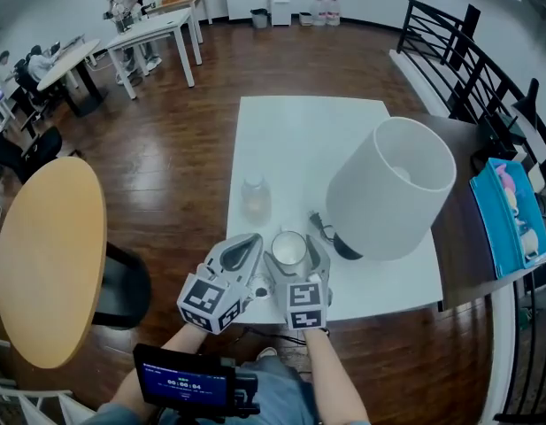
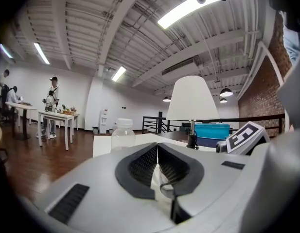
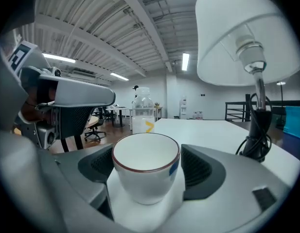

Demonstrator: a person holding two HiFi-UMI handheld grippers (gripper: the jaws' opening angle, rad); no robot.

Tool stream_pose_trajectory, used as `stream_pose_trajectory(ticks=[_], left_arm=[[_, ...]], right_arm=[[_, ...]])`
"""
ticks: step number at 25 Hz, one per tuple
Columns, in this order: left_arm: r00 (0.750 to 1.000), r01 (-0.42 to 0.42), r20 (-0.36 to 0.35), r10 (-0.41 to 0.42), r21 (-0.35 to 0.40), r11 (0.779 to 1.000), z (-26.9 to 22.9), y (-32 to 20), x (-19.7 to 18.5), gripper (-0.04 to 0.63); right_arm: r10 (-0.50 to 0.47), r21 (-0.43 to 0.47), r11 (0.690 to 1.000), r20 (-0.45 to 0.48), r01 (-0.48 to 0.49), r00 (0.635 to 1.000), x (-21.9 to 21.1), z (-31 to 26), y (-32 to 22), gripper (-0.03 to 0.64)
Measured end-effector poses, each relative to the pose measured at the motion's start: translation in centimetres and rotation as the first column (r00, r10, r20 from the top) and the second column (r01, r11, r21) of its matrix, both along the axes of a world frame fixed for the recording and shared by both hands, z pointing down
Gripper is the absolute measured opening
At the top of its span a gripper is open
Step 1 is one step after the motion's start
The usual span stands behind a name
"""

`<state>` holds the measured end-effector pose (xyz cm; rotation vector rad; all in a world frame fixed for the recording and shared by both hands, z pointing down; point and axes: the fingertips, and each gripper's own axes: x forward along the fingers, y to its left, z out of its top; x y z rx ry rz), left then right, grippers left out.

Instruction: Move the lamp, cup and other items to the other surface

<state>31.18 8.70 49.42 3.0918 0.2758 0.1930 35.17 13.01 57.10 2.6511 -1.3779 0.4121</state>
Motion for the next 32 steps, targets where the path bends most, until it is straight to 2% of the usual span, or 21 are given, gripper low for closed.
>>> stream_pose_trajectory(ticks=[14,20,29,32], left_arm=[[0.998,0.055,0.031,-0.055,0.010,0.998,0.3,-0.8,-0.5,0.013],[0.994,0.110,0.028,-0.110,0.008,0.994,0.0,-2.5,-1.6,0.014],[0.975,0.222,0.002,-0.222,-0.019,0.975,-2.0,-8.0,-7.1,0.009],[0.959,0.282,-0.014,-0.282,-0.028,0.959,-2.7,-11.4,-9.9,0.009]], right_arm=[[-0.066,-0.003,0.998,-0.060,0.066,0.996,-0.1,-0.2,-0.9,0.396],[-0.085,0.023,0.996,-0.088,0.087,0.993,-1.3,-2.4,-2.1,0.396],[-0.192,0.074,0.976,-0.148,0.204,0.970,-7.1,-7.9,-8.4,0.396],[-0.247,0.073,0.962,-0.166,0.262,0.955,-10.0,-9.1,-11.8,0.396]])
